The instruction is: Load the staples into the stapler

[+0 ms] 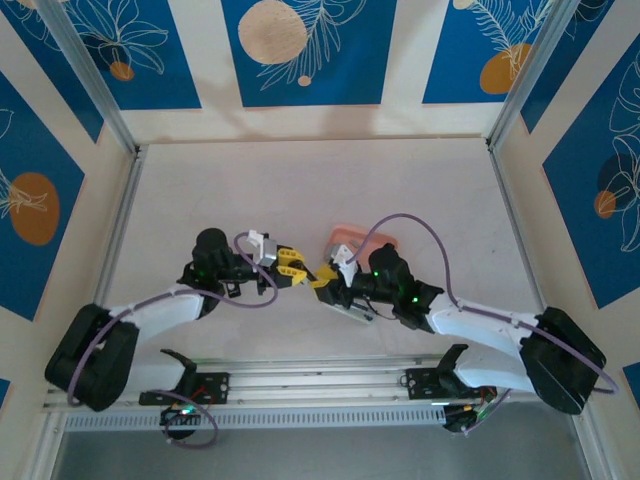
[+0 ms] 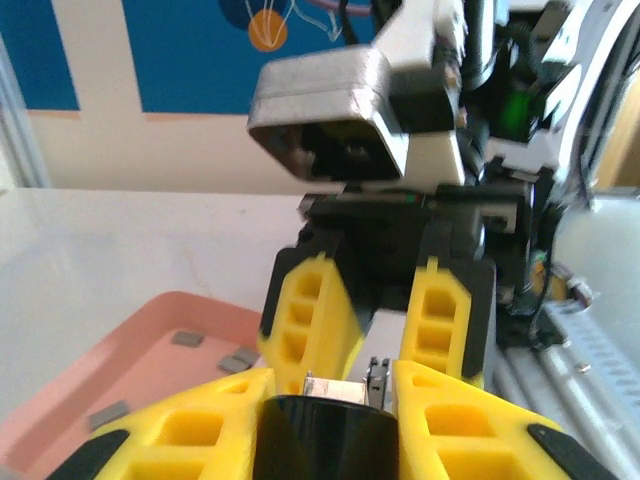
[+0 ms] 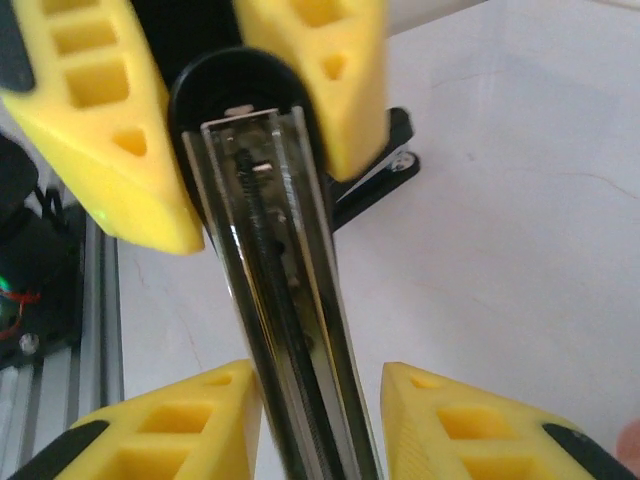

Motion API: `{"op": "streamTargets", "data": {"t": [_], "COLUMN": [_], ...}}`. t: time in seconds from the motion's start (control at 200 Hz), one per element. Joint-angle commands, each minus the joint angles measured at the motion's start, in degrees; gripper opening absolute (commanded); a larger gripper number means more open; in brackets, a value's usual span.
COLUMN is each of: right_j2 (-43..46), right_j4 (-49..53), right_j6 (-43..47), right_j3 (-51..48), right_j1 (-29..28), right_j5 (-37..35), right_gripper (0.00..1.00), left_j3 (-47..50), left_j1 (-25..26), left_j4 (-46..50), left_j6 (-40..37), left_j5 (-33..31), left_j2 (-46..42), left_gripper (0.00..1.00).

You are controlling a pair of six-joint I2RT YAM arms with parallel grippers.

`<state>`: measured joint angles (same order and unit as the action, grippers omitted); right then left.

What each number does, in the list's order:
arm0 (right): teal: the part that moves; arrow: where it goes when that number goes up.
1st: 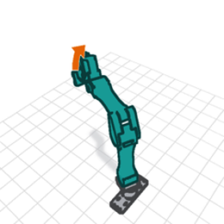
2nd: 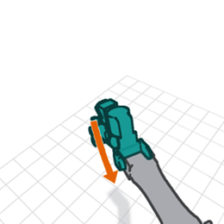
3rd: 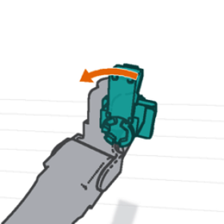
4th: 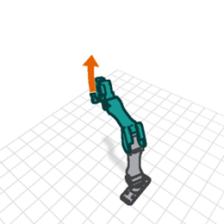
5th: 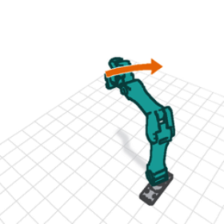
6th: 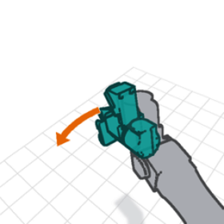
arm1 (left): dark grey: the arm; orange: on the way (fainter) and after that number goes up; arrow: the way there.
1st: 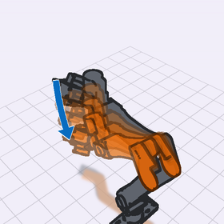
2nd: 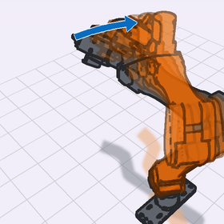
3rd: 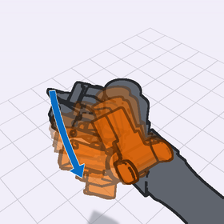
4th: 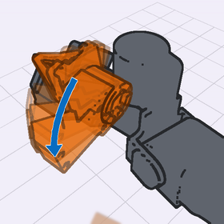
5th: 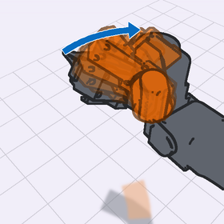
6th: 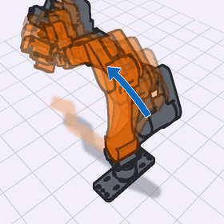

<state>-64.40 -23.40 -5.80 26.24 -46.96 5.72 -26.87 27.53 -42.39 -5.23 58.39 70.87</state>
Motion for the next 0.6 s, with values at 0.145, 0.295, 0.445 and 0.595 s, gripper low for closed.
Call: {"op": "streamTargets", "data": {"t": [0.145, 0.295, 0.445, 0.595], "right_j2": [10.66, 14.07, 15.81, 15.17], "right_j4": [3.75, 11.52, 16.72, 19.49], "right_j6": [-16.54, -23.57, -30.95, -36.3], "right_j3": [-5.41, -5.78, -6.71, -6.93], "right_j1": [5.48, 9.38, 13.23, 14.0], "right_j5": [-5.68, -1.94, -0.59, 0.3], "right_gripper": [0.44, 0.49, 0.49, 0.49], "left_j3": [-7.66, -12.07, -15.66, -17.49], "left_j1": [0.65, 0.75, 1.16, 1.77], "left_j4": [39.92, 51.9, 60.05, 64.45], "left_j6": [-23.66, -30.51, -34.74, -37.37], "left_j5": [-9.43, -12.76, -15.41, -18.45], "left_j2": [-11.27, -11.66, -11.65, -12.07], "left_gripper": [0.26, 0.26, 0.26, 0.26]}}
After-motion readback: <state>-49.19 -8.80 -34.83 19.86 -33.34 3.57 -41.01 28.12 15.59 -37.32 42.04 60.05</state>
